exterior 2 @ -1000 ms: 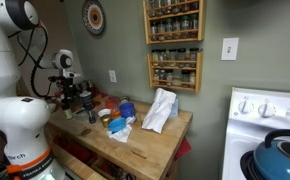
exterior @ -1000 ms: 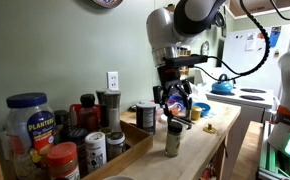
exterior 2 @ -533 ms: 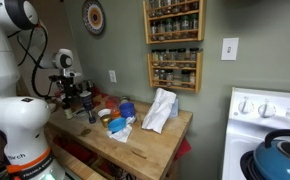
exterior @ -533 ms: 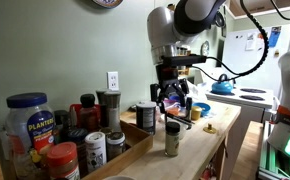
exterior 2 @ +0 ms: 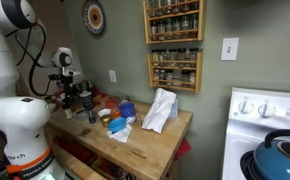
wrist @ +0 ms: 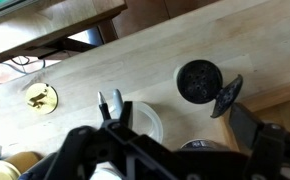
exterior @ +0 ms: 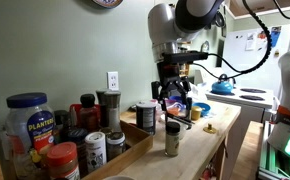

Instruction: Move the black pepper jar to the right then close the lid

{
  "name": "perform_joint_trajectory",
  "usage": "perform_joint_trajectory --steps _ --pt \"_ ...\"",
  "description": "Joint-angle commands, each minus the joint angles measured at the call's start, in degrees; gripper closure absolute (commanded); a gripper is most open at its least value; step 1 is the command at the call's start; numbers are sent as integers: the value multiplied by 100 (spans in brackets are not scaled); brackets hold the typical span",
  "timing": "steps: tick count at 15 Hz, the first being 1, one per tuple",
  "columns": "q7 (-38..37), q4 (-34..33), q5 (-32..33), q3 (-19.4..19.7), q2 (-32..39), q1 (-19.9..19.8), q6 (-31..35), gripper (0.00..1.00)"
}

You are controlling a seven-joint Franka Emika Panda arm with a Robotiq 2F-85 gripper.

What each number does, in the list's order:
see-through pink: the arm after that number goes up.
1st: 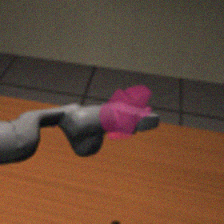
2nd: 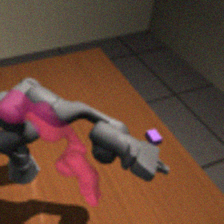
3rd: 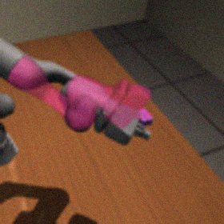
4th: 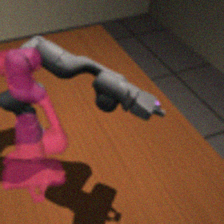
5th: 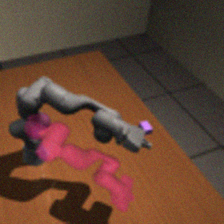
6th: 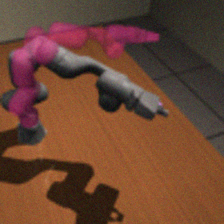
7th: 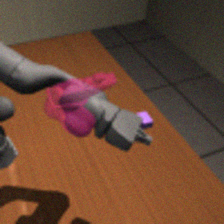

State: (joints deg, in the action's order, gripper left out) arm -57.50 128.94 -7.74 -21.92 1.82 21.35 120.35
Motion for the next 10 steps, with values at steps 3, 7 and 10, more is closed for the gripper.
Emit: perform_joint_trajectory --steps 3,7,10 --pt "-114 80 -138 8 -206 32 -319 0" --pt "-98 81 -153 6 -200 29 -280 0" --pt "-38 54 -205 6 -200 28 -134 0"
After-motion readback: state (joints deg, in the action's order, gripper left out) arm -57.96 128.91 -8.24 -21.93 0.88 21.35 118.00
